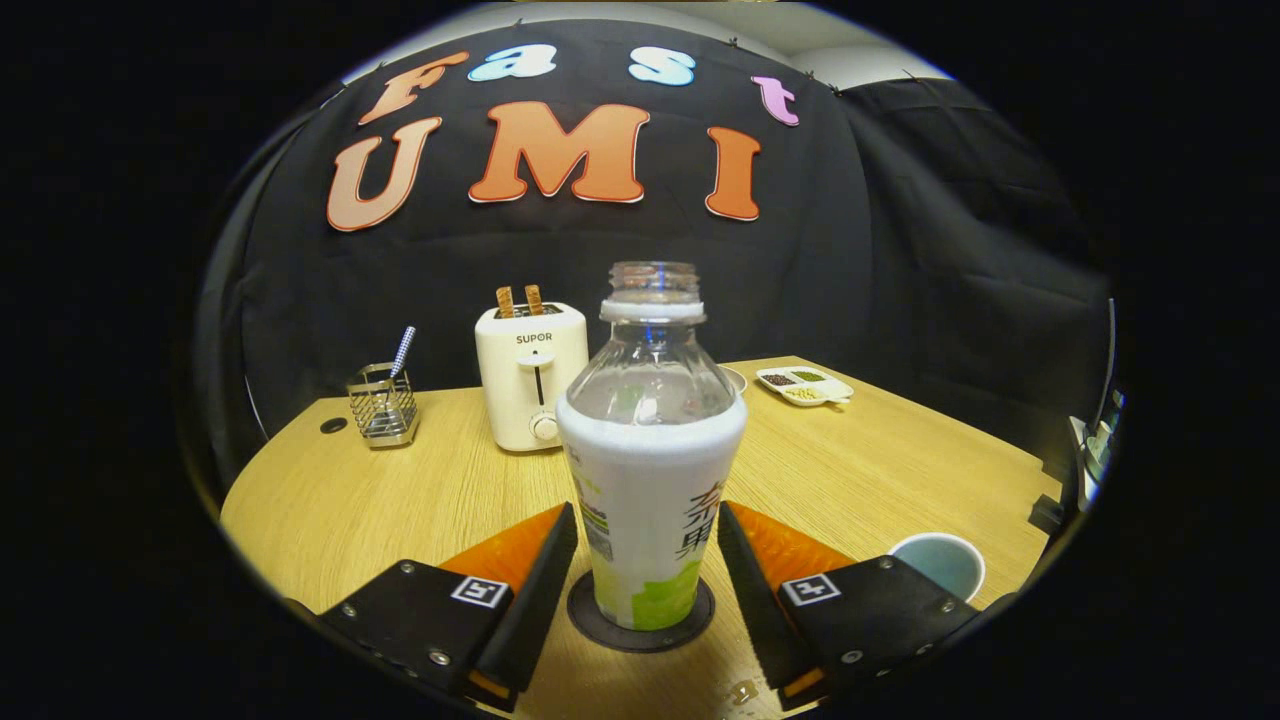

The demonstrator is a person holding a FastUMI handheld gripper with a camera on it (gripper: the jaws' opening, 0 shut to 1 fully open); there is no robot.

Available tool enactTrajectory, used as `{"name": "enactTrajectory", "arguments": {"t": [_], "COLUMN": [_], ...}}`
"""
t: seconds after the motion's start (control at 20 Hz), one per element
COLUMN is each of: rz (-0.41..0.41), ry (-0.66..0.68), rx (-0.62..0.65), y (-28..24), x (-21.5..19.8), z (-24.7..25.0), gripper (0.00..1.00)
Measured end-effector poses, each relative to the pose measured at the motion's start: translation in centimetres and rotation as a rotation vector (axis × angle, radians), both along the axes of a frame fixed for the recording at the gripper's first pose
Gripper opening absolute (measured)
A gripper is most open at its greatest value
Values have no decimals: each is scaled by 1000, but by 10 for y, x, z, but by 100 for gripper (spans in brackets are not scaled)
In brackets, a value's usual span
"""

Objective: Take the bottle from table, then pour the juice into the cup, finally place the bottle on the coaster

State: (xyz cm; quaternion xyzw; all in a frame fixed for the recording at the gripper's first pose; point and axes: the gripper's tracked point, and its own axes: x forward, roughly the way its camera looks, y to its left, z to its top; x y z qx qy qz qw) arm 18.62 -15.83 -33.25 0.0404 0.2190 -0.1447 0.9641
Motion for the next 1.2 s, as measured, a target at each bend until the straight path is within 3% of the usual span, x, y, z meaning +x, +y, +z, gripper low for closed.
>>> {"name": "enactTrajectory", "arguments": {"t": [0.05, 0.15, 0.4, 0.65, 0.9, 1.1, 1.2], "rz": [1, 3, 28, 125, 254, 428, 478], "ry": [-19, -52, -171, -250, -329, -423, -441], "rx": [13, 12, 36, 47, 40, 90, 74], "y": [3, 6, 34, 96, 175, 247, 265], "x": [-4, -13, -44, -85, -136, -168, -182], "z": [9, 32, 127, 213, 275, 311, 319], "gripper": [92, 97, 97, 97, 97, 97, 97]}}
